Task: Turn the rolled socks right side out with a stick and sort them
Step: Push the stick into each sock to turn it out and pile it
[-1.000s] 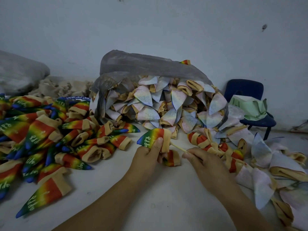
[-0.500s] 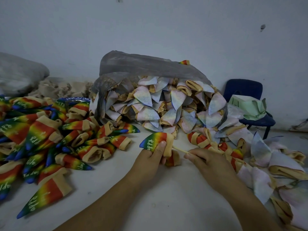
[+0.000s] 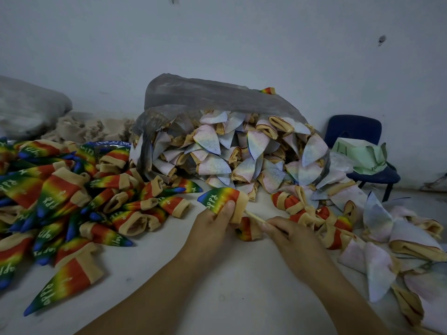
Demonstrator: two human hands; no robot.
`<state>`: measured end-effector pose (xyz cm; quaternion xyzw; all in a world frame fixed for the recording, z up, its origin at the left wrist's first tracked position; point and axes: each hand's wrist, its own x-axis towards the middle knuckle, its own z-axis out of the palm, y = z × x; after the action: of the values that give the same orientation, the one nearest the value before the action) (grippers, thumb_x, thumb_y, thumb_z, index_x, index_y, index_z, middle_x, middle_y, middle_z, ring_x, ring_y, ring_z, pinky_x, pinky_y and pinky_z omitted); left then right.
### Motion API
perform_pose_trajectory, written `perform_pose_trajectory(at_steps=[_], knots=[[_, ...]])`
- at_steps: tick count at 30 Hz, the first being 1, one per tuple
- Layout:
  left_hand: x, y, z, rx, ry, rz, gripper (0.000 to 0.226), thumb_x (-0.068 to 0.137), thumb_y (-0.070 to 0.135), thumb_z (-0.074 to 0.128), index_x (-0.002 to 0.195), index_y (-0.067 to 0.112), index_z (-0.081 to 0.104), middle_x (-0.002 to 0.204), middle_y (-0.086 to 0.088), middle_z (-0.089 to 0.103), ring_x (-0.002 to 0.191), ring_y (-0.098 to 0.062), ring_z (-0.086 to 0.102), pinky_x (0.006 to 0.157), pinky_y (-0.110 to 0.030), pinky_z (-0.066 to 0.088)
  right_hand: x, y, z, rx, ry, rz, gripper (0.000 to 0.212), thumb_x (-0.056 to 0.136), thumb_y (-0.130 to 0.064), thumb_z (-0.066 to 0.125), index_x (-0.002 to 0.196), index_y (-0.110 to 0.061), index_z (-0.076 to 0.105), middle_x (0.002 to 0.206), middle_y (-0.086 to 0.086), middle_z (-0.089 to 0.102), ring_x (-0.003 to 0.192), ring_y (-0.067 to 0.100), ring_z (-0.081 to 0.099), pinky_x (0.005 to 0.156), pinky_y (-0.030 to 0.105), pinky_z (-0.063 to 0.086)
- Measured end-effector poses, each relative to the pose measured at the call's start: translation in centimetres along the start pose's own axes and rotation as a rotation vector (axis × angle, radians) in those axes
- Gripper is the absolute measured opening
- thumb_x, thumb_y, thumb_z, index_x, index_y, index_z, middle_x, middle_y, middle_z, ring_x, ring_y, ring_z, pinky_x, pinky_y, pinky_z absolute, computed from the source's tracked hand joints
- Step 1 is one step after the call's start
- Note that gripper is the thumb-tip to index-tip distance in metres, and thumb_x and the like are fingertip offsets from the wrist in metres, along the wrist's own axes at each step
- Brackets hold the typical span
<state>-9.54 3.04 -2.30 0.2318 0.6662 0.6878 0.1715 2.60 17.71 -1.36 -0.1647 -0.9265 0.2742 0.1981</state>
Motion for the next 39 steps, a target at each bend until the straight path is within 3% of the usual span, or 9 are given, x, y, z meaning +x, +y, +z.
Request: perform_pose_trajectory(at_steps=[4,8,15,19,24,29,32,35,39], knots=[[0.1,0.1,-0.3,-0.375,-0.145,-0.145,0.046,0.078,0.032,0.069,0.115,0.003,0.067,0.107,-0.013,0.074,0.092,-0.024,0.073,0.066,-0.026,0.059,0.3,0.4,-0.8,-0.09,0.001,-0.031,0.027,0.091,-0.051,0.041,0.09,-0.036,0.064,0.085,-0.012,0.061,0.08,0.002,0.054,0.073,0.031,0.048],[-0.4,0.0,0.4,-0.365,-0.276,-0.1,0.036,0.089,0.025,0.061,0.116,0.002,0.066,0.115,-0.011,0.073,0.107,-0.023,0.07,0.076,-0.023,0.057,0.1,-0.5,0.3,-0.084,0.044,-0.073,0.03,0.091,-0.051,0.036,0.088,-0.036,0.062,0.08,-0.014,0.06,0.076,0.0,0.052,0.065,0.028,0.045],[-0.7,-0.2,0.6,0.192,-0.139,0.11,0.038,0.101,0.041,0.044,0.072,0.024,0.061,0.064,0.013,0.061,0.062,0.002,0.056,0.06,-0.007,0.04,-0.2,-0.4,0.5,-0.109,0.066,-0.071,0.039,0.09,-0.058,0.03,0.084,-0.031,0.058,0.076,-0.01,0.059,0.07,0.003,0.053,0.061,0.028,0.044],[-0.7,-0.2,0.5,0.165,-0.107,0.076,0.035,0.093,0.056,0.045,0.08,0.03,0.064,0.069,0.022,0.064,0.069,0.01,0.059,0.06,-0.004,0.041,0.2,-0.2,0.1,-0.059,-0.011,-0.117,0.027,0.096,-0.047,0.035,0.091,-0.034,0.057,0.082,-0.013,0.053,0.078,0.001,0.049,0.064,0.016,0.037],[-0.5,0.2,0.5,0.155,-0.068,0.087,0.042,0.076,0.078,0.039,0.062,0.048,0.065,0.055,0.022,0.055,0.056,0.009,0.053,0.053,-0.005,0.039,0.2,0.3,-0.6,-0.135,-0.066,-0.119,0.027,0.098,-0.042,0.035,0.098,-0.03,0.059,0.086,-0.008,0.056,0.08,0.004,0.049,0.072,0.024,0.041],[-0.4,-0.1,0.4,0.157,0.021,-0.028,0.08,0.058,0.093,0.025,0.071,0.024,0.064,0.073,-0.001,0.058,0.071,-0.011,0.056,0.073,-0.025,0.043,0.1,-0.1,-2.1,-0.234,-0.04,-0.17,0.026,0.097,-0.039,0.037,0.102,-0.032,0.062,0.086,-0.006,0.057,0.081,0.009,0.048,0.074,0.034,0.043],[-0.6,0.4,0.5,0.233,0.059,-0.094,0.086,0.051,0.094,0.022,0.07,0.018,0.057,0.069,-0.003,0.054,0.065,-0.014,0.053,0.065,-0.027,0.04,-0.1,-0.3,-2.9,-0.363,0.029,-0.201,0.025,0.098,-0.037,0.039,0.109,-0.041,0.061,0.09,-0.012,0.052,0.085,0.01,0.043,0.075,0.035,0.035],[-0.8,0.5,0.8,0.199,0.055,-0.105,0.075,0.059,0.09,0.03,0.07,0.022,0.059,0.058,0.01,0.055,0.056,-0.001,0.053,0.053,-0.015,0.039,-0.3,-0.8,-3.0,-0.444,0.032,-0.191,0.029,0.098,-0.038,0.036,0.117,-0.043,0.058,0.095,-0.014,0.049,0.089,0.008,0.04,0.073,0.03,0.024],[-0.5,0.3,1.3,0.258,0.114,-0.145,0.06,0.087,0.074,0.032,0.07,0.023,0.059,0.061,0.006,0.054,0.059,-0.005,0.053,0.051,-0.021,0.035,-0.6,-2.0,-2.1,-0.415,0.02,-0.2,0.033,0.099,-0.04,0.028,0.115,-0.037,0.057,0.095,-0.01,0.054,0.084,0.01,0.051,0.069,0.03,0.042]])
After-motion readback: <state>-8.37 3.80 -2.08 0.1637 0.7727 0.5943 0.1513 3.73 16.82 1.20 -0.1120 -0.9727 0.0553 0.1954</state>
